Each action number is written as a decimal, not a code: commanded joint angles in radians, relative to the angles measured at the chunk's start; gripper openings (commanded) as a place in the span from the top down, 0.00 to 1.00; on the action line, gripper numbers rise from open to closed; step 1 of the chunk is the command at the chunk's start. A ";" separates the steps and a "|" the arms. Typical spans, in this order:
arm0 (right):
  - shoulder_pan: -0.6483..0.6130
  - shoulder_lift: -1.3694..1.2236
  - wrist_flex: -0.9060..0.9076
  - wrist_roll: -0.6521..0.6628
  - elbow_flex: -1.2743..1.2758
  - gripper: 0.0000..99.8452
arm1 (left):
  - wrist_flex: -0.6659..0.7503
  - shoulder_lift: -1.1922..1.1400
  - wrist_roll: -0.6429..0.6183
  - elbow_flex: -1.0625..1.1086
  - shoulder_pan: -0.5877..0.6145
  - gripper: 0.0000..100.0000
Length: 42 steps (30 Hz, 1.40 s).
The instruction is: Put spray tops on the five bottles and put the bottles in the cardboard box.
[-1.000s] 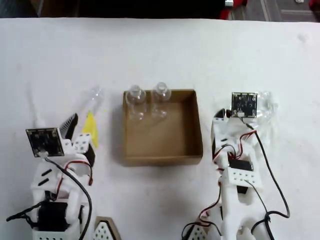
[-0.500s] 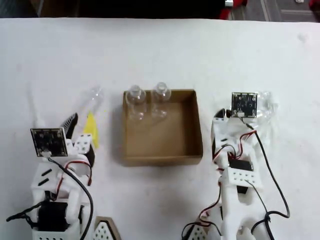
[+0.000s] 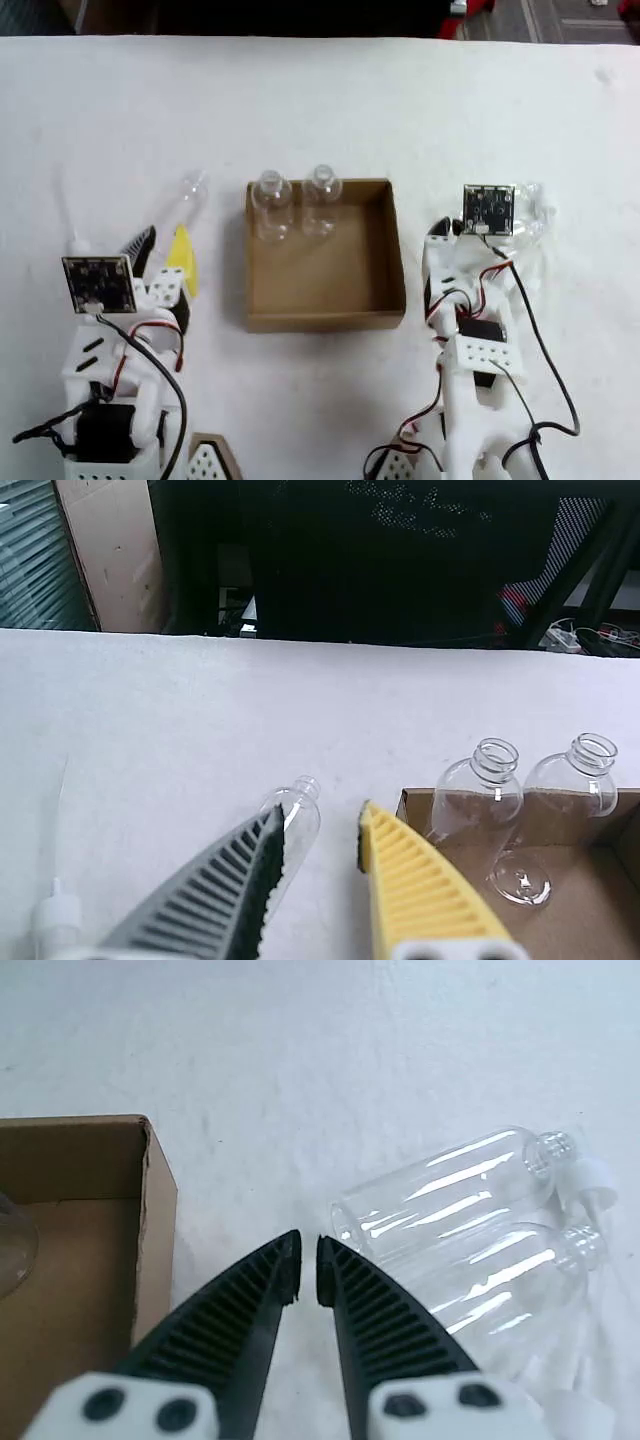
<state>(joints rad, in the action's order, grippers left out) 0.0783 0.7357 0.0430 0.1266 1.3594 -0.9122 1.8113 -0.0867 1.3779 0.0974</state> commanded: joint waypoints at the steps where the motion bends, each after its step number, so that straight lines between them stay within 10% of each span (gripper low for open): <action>1: -0.008 0.010 -0.024 0.015 -0.008 0.98 | 0.020 0.001 0.003 -0.009 0.007 0.88; 27: -0.002 0.010 -0.024 0.015 -0.008 0.98 | 0.054 -0.041 0.180 -0.069 0.079 0.93; 42: -0.005 0.010 -0.024 0.015 -0.008 0.98 | -0.061 -1.317 0.436 -0.893 -0.025 0.93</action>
<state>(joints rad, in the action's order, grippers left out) 0.0783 0.7357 0.0430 0.1266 1.3594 -0.9091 0.8753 0.2631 0.7702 0.1174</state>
